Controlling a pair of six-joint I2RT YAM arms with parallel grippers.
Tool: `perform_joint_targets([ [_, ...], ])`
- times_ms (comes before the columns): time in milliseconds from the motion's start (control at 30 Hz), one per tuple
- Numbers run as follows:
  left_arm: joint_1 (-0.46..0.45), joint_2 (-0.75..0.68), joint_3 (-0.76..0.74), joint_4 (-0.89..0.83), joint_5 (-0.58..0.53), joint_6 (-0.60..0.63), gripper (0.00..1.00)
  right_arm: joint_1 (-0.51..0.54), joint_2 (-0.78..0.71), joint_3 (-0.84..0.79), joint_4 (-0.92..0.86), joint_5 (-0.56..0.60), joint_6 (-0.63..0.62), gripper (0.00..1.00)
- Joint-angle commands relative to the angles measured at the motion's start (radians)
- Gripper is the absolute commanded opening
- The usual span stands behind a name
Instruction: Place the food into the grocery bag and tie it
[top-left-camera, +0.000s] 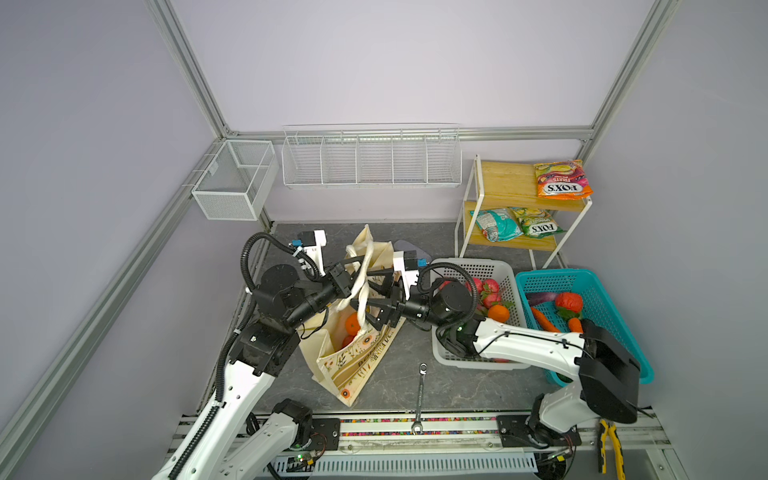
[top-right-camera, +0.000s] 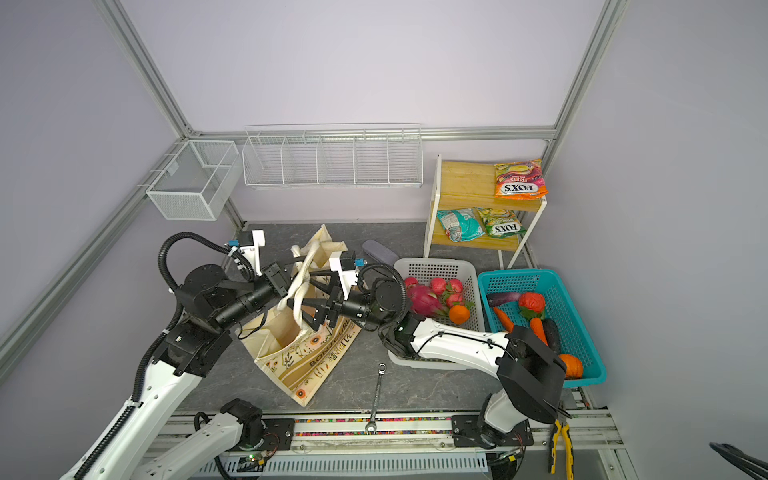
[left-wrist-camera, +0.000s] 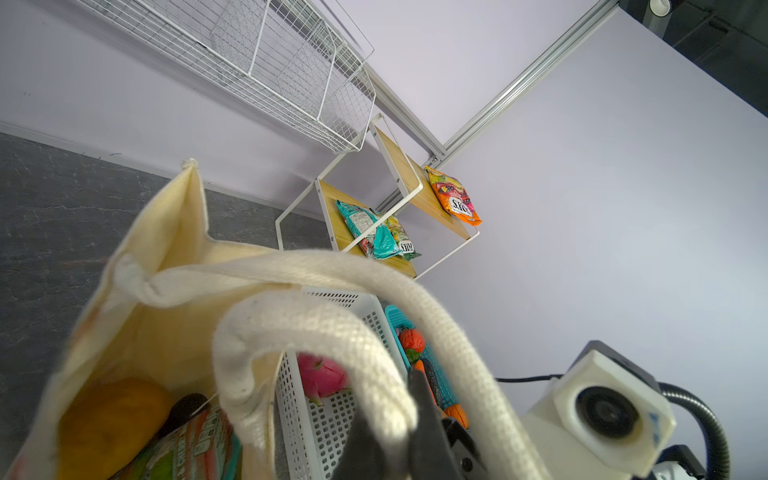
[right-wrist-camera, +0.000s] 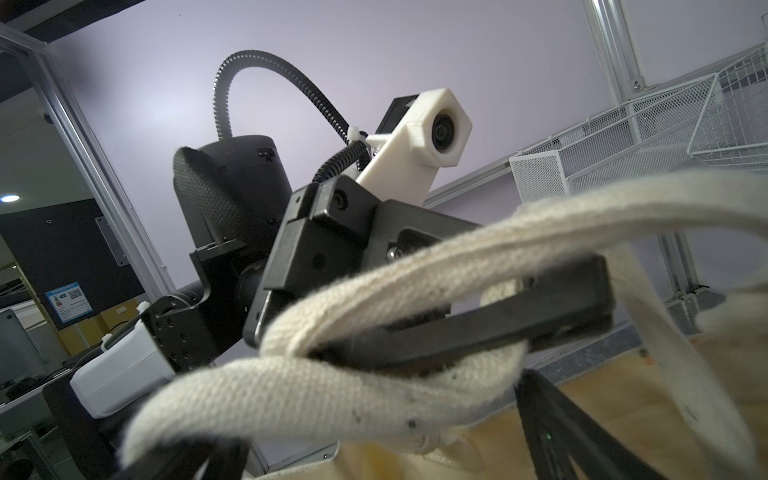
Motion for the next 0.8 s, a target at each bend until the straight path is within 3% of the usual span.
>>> perform_joint_targets([
  [0,0.003,0.033,0.024,-0.015,0.046,0.003,0.00,0.008,-0.066,0.062,0.159,-0.032,0.028,0.98],
  [333,0.004,0.053,-0.047,0.091,0.066,-0.059,0.00,0.007,-0.049,0.089,0.164,-0.013,0.036,0.99],
  [533,0.002,0.029,-0.088,0.086,0.051,-0.051,0.00,0.009,-0.046,0.097,0.122,0.008,0.027,0.83],
  [767,0.003,0.017,-0.087,0.054,0.032,-0.023,0.00,0.010,-0.058,0.080,0.090,0.016,0.017,0.51],
])
